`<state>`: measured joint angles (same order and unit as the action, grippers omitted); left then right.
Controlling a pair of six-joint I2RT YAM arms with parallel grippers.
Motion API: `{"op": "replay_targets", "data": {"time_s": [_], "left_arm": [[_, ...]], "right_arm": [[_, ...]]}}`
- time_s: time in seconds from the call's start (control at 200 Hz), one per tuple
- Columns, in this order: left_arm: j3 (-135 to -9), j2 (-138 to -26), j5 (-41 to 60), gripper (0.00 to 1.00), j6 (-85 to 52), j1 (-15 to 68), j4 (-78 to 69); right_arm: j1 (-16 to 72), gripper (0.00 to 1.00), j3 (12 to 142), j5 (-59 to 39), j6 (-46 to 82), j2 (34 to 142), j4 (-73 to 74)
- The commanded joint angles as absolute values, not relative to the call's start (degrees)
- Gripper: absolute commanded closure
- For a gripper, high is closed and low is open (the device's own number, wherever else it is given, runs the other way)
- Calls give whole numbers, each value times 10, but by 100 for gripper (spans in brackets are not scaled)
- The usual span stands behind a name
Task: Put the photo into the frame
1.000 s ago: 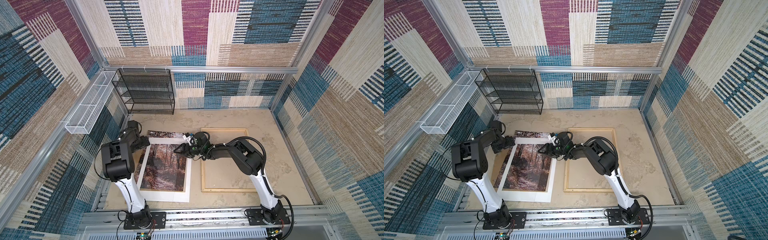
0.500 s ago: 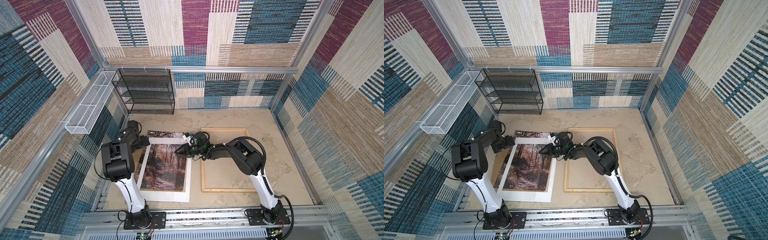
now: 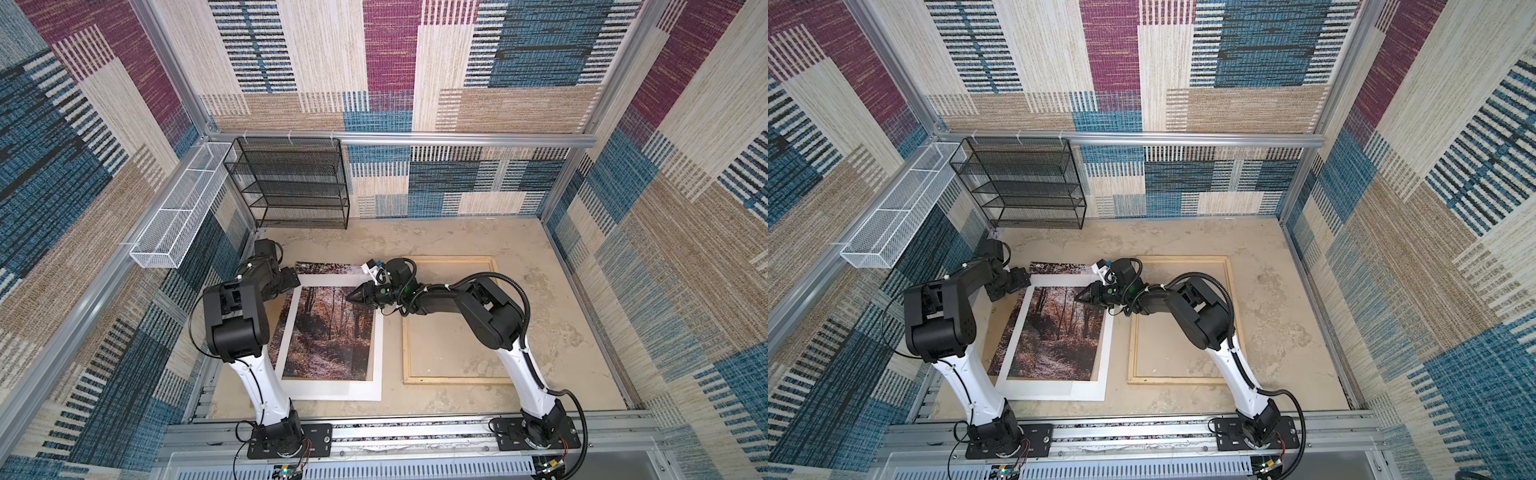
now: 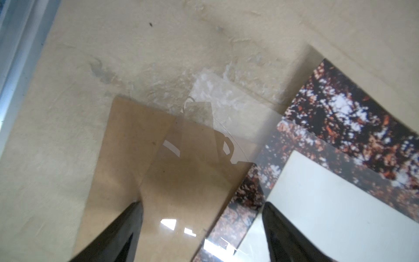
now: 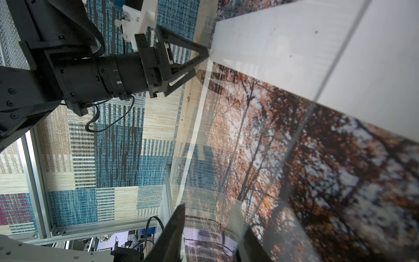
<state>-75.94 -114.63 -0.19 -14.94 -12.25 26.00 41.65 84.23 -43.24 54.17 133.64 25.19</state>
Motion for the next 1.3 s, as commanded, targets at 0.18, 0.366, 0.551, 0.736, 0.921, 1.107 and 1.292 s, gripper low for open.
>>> {"op": "replay_targets", "data": {"time_s": [0.18, 0.366, 0.551, 0.736, 0.921, 1.107, 1.292], "left_arm": [[-747, -1167, 105, 15, -154, -122, 317], [-741, -1159, 105, 15, -155, -122, 312], [-734, -1138, 105, 15, -157, -122, 305], [-723, -1113, 100, 15, -159, -121, 301], [-708, -1084, 98, 15, -161, -121, 294], [-684, -1043, 95, 16, -159, -121, 274], [-660, -1000, 94, 16, -169, -121, 251]], "right_arm": [[418, 74, 872, -433, 544, 1351, 235], [418, 82, 887, -429, 514, 1350, 202], [418, 88, 914, -434, 474, 1354, 157], [417, 94, 949, -452, 467, 1364, 143], [408, 99, 964, -465, 453, 1361, 125], [384, 100, 946, -505, 430, 1335, 126], [362, 100, 929, -529, 390, 1309, 112]]}}
